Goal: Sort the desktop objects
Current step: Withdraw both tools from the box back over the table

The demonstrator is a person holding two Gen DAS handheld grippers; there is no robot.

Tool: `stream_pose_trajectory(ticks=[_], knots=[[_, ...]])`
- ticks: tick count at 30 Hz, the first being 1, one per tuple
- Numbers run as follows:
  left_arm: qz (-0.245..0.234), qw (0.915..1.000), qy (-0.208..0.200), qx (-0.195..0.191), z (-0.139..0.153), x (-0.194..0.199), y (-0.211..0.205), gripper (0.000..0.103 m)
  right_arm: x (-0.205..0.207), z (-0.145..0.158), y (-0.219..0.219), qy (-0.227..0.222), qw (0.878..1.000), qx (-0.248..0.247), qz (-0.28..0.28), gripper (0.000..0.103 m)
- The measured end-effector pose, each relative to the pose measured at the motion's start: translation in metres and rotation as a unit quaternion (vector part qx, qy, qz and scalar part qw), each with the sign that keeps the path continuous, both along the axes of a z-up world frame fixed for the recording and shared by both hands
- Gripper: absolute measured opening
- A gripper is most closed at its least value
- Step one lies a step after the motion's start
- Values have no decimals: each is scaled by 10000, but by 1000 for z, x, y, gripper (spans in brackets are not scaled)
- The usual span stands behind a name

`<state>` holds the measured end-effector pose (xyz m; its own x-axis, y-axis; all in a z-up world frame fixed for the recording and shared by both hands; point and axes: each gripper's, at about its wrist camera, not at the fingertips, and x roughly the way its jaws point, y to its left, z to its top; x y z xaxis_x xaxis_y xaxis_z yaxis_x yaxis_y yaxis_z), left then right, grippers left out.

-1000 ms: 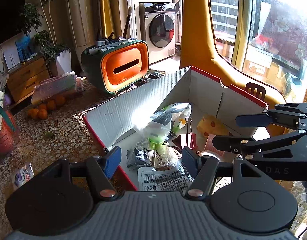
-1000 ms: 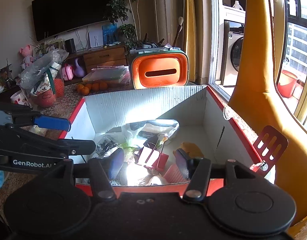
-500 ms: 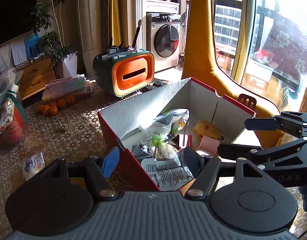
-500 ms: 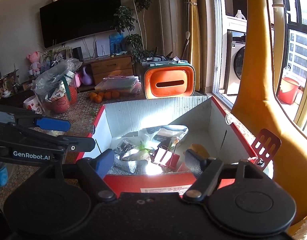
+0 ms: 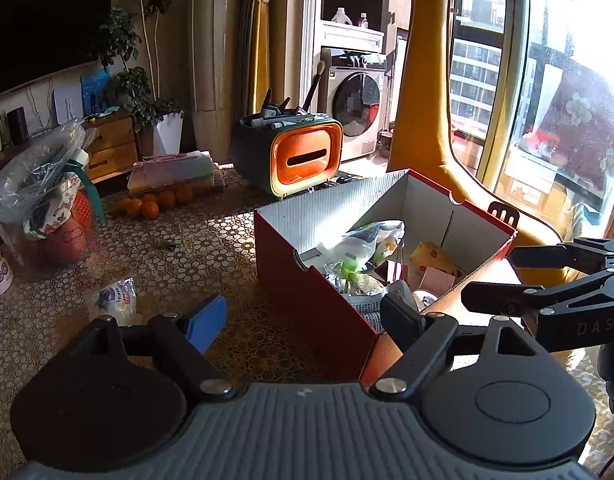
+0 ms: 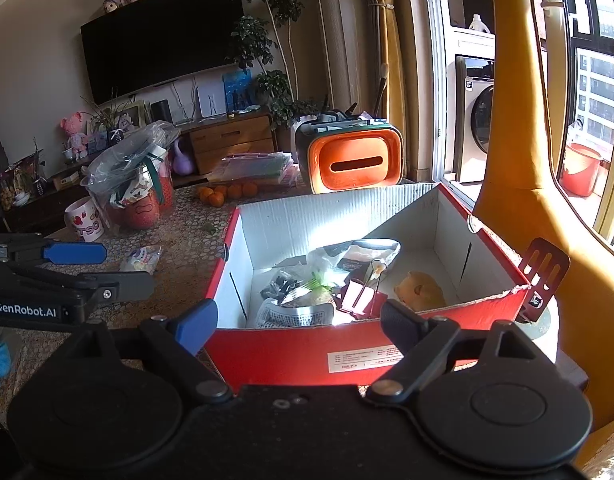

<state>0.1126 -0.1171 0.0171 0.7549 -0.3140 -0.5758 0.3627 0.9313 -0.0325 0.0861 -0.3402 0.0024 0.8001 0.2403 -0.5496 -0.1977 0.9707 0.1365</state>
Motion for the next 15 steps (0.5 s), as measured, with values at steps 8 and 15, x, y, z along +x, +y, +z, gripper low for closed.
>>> stream_pose_trajectory(ticks=[8,15], knots=[[33,9998,-181,-93,1,-18,31,102,-6,6,27,-51,10000,54,52,99],[62,9997,-215,-117,-4,-22,58,102,-2,6,57,0,9999,-10,109,99]])
